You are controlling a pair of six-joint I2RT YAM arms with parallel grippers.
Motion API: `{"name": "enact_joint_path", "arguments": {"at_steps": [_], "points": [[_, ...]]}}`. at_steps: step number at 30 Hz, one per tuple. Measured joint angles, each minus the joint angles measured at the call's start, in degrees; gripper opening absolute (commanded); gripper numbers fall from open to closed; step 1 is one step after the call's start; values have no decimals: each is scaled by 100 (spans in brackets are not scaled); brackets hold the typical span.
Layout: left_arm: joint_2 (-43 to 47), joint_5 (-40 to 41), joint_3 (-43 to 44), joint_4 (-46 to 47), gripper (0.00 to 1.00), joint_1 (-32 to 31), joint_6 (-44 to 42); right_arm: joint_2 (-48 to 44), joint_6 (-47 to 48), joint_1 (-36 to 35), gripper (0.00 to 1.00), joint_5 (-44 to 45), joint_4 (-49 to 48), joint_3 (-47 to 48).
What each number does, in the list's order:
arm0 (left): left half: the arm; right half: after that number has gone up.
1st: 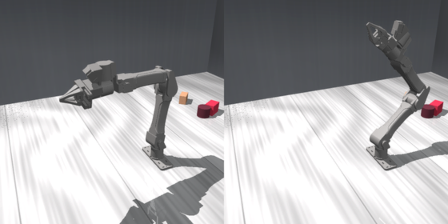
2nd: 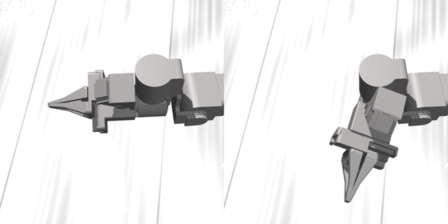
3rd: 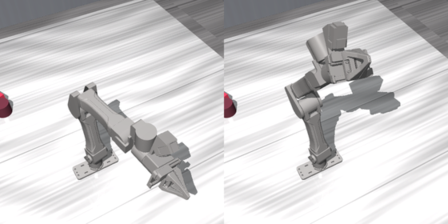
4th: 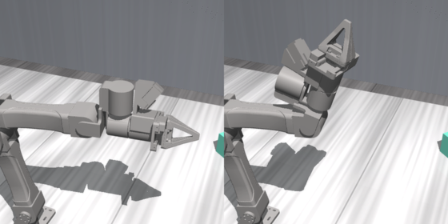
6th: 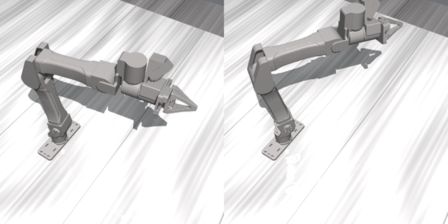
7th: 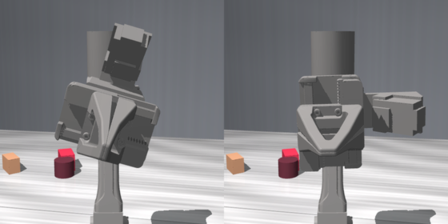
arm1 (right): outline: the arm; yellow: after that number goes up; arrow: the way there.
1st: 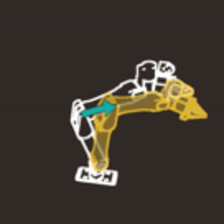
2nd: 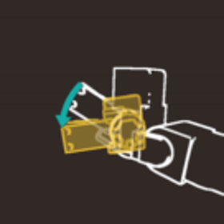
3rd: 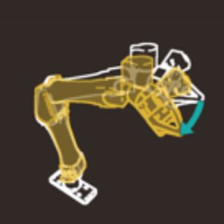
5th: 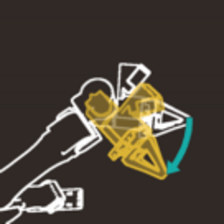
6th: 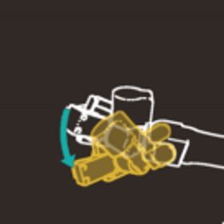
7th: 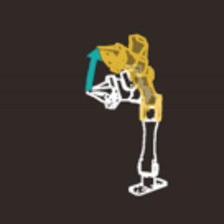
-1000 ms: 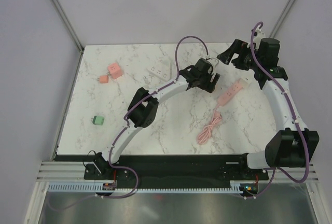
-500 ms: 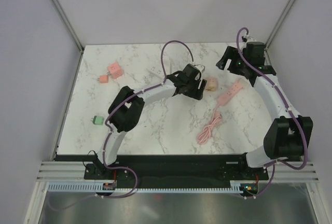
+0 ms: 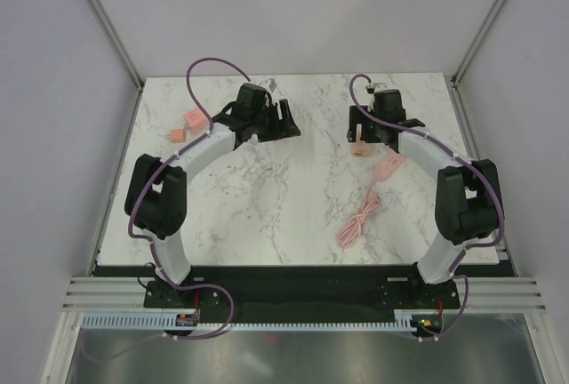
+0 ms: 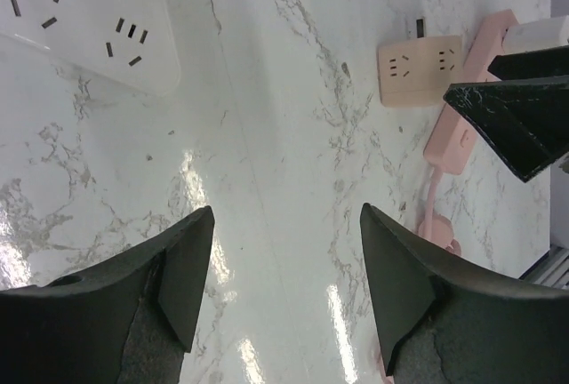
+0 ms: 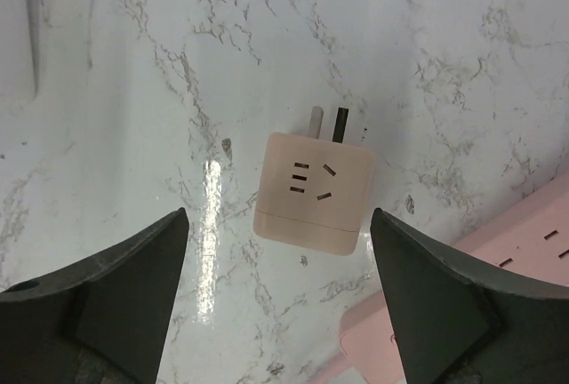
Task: Insert the plug
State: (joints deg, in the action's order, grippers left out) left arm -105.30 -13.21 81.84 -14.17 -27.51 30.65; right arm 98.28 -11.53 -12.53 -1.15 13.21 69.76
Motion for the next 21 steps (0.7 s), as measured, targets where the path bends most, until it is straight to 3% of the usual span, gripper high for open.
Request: {"name": "enact_joint_path", "arguments": {"at_steps": [17, 19, 21], "points": [[573, -640, -188, -101, 72, 243, 162, 957, 275, -385, 86, 1049, -103, 39], [575, -643, -190, -136, 72, 247, 160, 1080, 264, -385, 82, 1075, -31, 39], [575, -645, -190, -201, 72, 258, 160, 1134, 282, -385, 66, 1069, -2, 39]]}}
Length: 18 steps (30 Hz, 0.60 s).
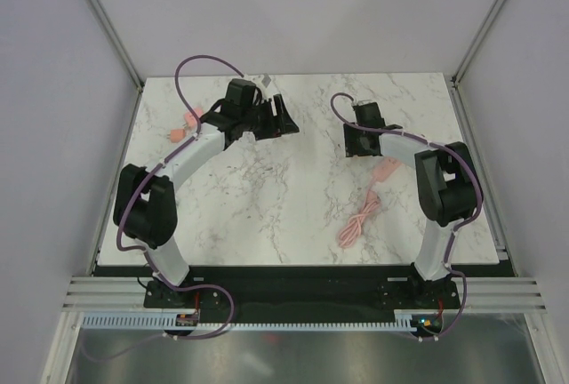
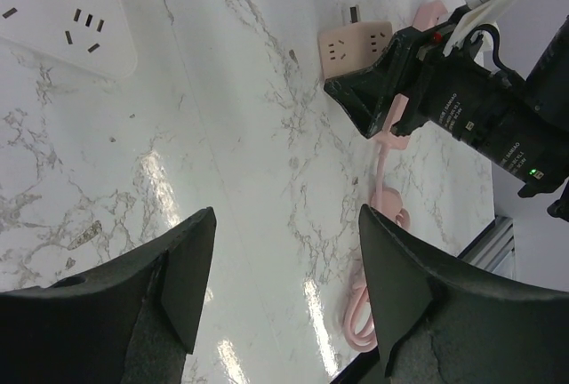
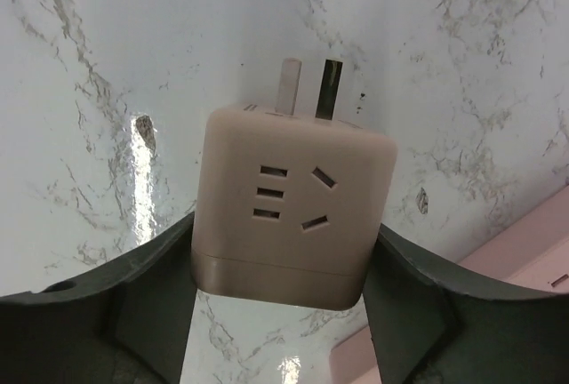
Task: Insert the plug
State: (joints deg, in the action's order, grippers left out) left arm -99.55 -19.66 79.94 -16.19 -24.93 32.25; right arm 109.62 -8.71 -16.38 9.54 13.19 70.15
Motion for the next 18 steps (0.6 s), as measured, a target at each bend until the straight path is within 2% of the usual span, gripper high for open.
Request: {"name": "enact_joint_path", "arguments": {"at_steps": [1, 2, 4, 5, 8, 10, 14, 18], "points": [[0, -11, 0, -13, 72, 2, 0, 9, 22, 0, 61, -15, 11, 0], [0, -33, 0, -33, 72, 7, -2, 9, 44, 0, 49, -61, 20, 2], [0, -105, 2, -72, 71, 28, -2, 9, 157, 0, 33, -146, 13, 7], [0, -190, 2, -105, 71, 52, 0, 2, 234, -4, 18, -197, 15, 7], [0, -503, 2, -155, 73, 190, 4, -201, 667, -46, 0, -435, 4, -90], [-9, -857, 28, -199, 76, 358, 2, -546, 942, -129, 0, -688, -129, -334], [-83, -1569, 214, -348, 81, 573, -9, -1853, 1665, -435, 0, -1537, -581, -1169], [-188, -2337, 348, -352, 85, 562, -7, -3010, 2179, -831, 0, -2415, -1314, -1843]]}}
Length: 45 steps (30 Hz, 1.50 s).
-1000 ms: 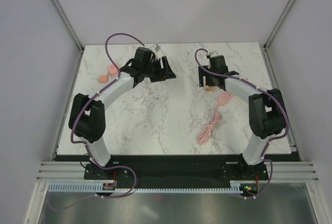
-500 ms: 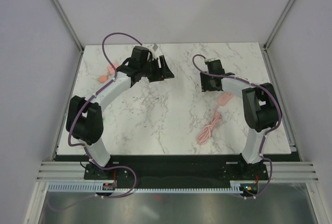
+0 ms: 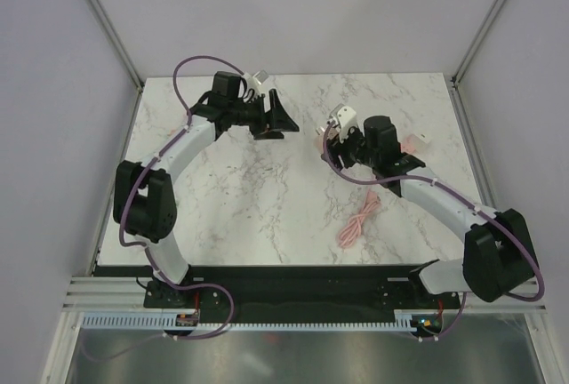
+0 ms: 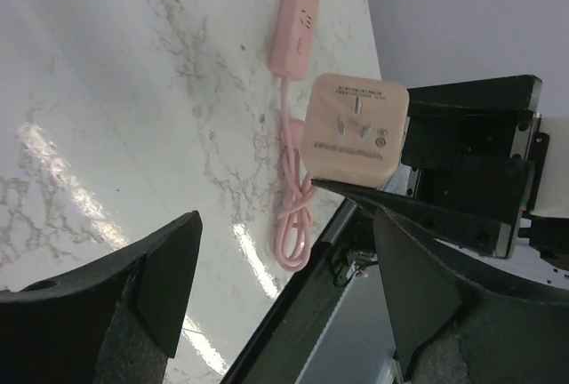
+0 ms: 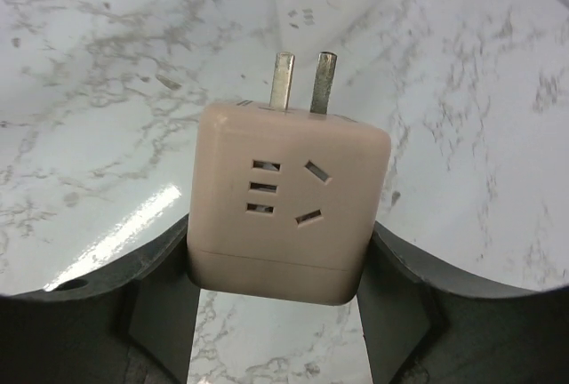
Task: Insert the plug
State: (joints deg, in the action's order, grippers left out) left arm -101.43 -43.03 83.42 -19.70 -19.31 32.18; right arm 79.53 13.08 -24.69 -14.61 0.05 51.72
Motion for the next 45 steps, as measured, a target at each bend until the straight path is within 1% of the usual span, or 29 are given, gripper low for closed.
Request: {"name": "enact_joint_path", "arguments": {"at_steps": [4, 10, 15, 18, 22, 23, 25, 26, 28, 29, 31, 32, 33, 34, 35, 36, 40, 41, 42, 45], "points": [[-35, -476, 9, -13, 87, -52, 2, -219, 234, -317, 0, -352, -275, -46], [-44, -957, 11, 13, 87, -201, 2, -223, 365, -621, 0, -356, -269, -59], [-146, -1054, -11, 33, 87, -498, 2, -223, 385, -780, 0, -343, -267, -59], [-245, -1071, -37, 28, 82, -632, 4, -223, 385, -828, 0, -334, -267, -59], [-356, -1119, -37, 35, 71, -688, 13, -223, 382, -861, 0, -291, -264, -59], [-369, -1132, -37, 37, 63, -684, 15, -227, 382, -859, 0, -260, -267, -59], [-396, -1196, -39, 70, 56, -680, 15, -251, 376, -859, 0, -214, -260, -59], [-396, -1226, -46, 103, 46, -680, 13, -260, 372, -861, 0, -195, -249, -59], [-398, -1266, -52, 125, 35, -680, 17, -275, 363, -874, 0, -144, -245, -59], [-398, -1270, -55, 138, 27, -680, 17, -275, 348, -885, 0, -116, -249, -59], [-407, -1274, -55, 149, 19, -680, 20, -275, 260, -896, 1, -72, -245, -57], [-417, -1274, -55, 153, 11, -680, 22, -264, 216, -896, 4, -61, -221, -46], [-426, -1270, -55, 157, 6, -680, 39, -238, 164, -896, 8, -52, -151, 4], [-437, -1261, -55, 162, 2, -671, 63, -195, 114, -896, 24, -46, -83, 63], [-448, -1257, -55, 164, 2, -660, 90, -151, 63, -896, 34, -39, -37, 116], [-463, -1266, -55, 170, 2, -645, 116, -120, 15, -896, 49, -33, -24, 142], [-527, -1353, -22, 179, 2, -649, 203, -229, 22, -896, 67, -31, -146, -7], [-560, -1445, 17, 177, 2, -654, 232, -337, 63, -894, 74, -33, -234, -118], [-588, -1537, 59, 184, 2, -662, 247, -474, 96, -894, 85, -33, -310, -236], [-695, -1742, 195, 166, 2, -686, 516, -933, 455, -890, 87, 61, -356, -437]]}}
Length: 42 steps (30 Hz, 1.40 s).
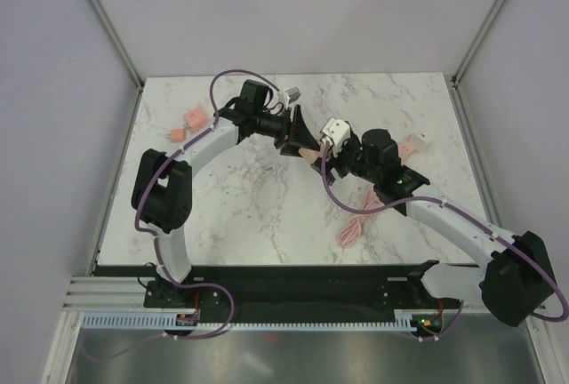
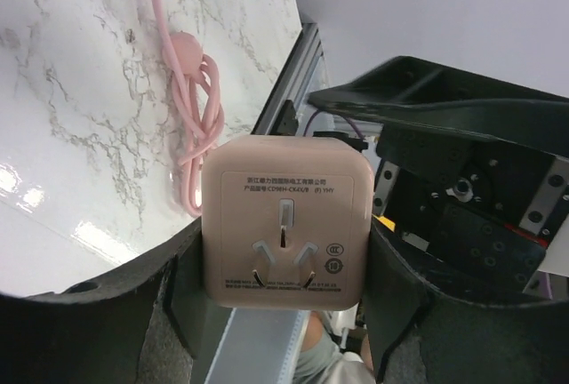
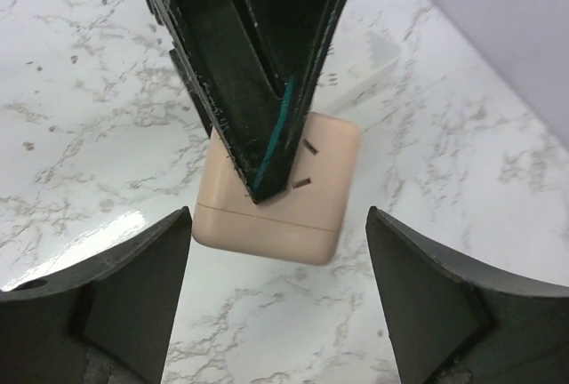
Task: Insert the plug
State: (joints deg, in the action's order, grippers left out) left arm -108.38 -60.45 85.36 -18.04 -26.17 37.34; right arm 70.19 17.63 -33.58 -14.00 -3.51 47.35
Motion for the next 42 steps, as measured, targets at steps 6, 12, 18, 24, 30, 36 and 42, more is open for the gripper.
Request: {"name": "enact_joint_path", "arguments": {"at_steps": [6, 12, 18, 24, 30, 36, 42], "points": [[-57, -348, 212, -20, 2, 155, 422, -678, 772, -33, 85, 350, -22, -2], [46, -505, 245, -39, 2, 225, 435, -1145, 1001, -33, 89, 542, 109, 87], [708, -66, 31, 190, 2, 225, 70, -874, -970, -33, 88, 468, 444, 879], [1589, 55, -640, 1504, 2, 236, 120, -824, -3432, -7, 88, 540, 378, 1045], [1976, 59, -1534, 3462, 2, 297, 887, -1257, -5340, 72, 90, 455, -411, 293], [1910, 31, -1860, 5324, 2, 334, 2151, -1373, -6428, 81, 88, 262, -1414, -94], [1609, -81, -1939, 6999, 2, 332, 3340, -1172, -7053, 81, 82, 164, -2535, -332]]}}
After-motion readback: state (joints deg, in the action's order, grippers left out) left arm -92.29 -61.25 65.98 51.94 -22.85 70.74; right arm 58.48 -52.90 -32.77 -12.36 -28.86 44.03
